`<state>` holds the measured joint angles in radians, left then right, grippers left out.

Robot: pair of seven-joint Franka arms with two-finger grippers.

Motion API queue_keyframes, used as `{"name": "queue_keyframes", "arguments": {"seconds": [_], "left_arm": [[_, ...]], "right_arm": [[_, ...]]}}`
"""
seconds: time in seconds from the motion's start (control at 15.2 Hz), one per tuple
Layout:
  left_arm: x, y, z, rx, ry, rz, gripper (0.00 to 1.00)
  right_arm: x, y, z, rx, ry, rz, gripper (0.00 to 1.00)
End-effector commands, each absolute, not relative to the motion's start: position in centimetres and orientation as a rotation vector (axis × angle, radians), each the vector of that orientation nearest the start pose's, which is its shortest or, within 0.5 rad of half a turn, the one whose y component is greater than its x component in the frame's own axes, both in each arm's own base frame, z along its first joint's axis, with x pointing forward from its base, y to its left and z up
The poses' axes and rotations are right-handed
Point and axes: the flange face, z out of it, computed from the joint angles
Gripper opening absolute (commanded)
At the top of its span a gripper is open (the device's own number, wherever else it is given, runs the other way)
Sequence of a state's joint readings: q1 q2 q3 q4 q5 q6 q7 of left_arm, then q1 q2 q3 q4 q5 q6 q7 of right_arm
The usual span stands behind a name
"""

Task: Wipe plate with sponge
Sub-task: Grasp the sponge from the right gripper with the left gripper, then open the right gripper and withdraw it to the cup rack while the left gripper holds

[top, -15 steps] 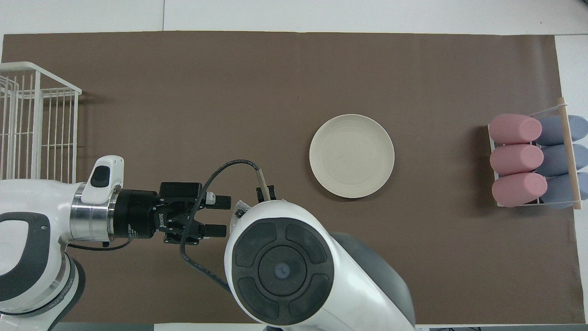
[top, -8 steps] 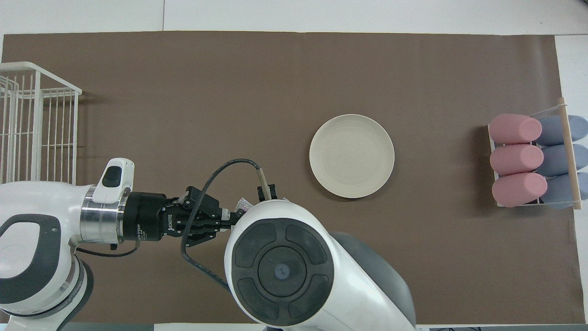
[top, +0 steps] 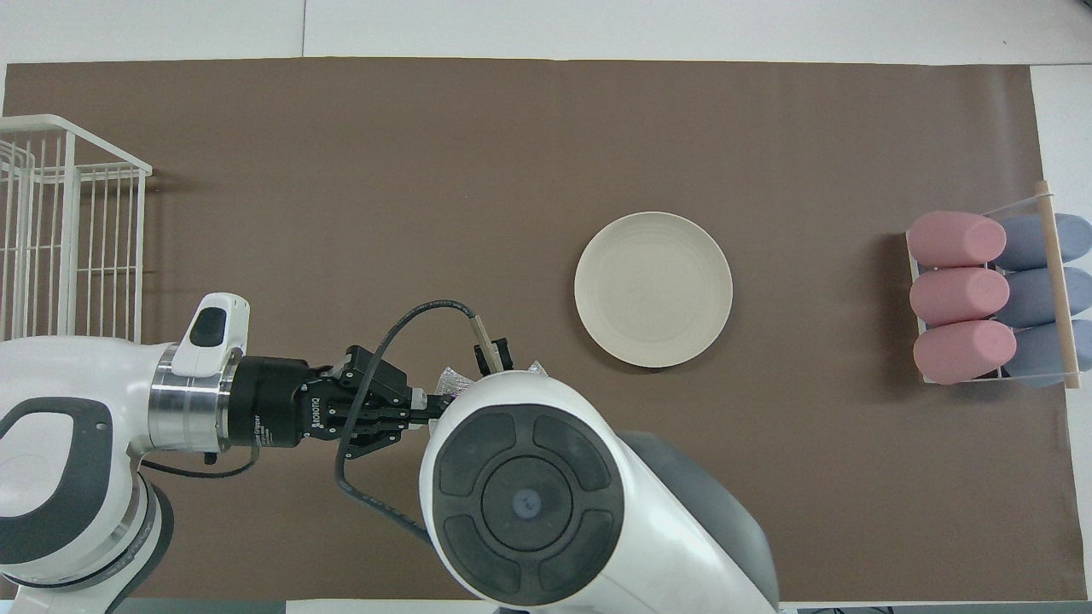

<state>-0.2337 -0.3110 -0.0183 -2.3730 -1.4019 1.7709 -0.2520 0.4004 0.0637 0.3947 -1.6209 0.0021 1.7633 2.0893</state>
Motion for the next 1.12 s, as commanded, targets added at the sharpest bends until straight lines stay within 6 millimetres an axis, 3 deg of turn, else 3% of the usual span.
{"name": "queue_keyframes", "arguments": {"seconds": [0.0,0.2,0.39,0.66,0.92,1.05], "left_arm": [[40.8,-19.5,49.0,1.767,0.535,-0.609,0.0],[40.8,-19.4,49.0,1.767,0.538,-0.606,0.0],[41.2,-19.0,48.9,1.795,0.544,-0.587,0.0],[41.8,-18.4,49.0,1.977,0.528,-0.514,0.0],[43.5,-18.2,50.4,2.14,0.541,-0.477,0.0],[45.0,-18.6,50.9,2.246,0.565,-0.467,0.0]], "right_arm": [[42.4,39.3,59.6,-2.504,1.766,-0.037,1.0],[42.9,37.2,60.2,-2.633,1.592,-0.064,1.0],[44.4,32.9,60.4,-2.872,1.294,-0.044,1.0],[48.4,23.9,62.2,-3.037,0.869,-0.051,1.0],[51.6,13.8,62.3,-3.122,0.579,0.019,1.0],[52.4,10.6,62.3,-3.14,0.456,0.024,1.0]]}}
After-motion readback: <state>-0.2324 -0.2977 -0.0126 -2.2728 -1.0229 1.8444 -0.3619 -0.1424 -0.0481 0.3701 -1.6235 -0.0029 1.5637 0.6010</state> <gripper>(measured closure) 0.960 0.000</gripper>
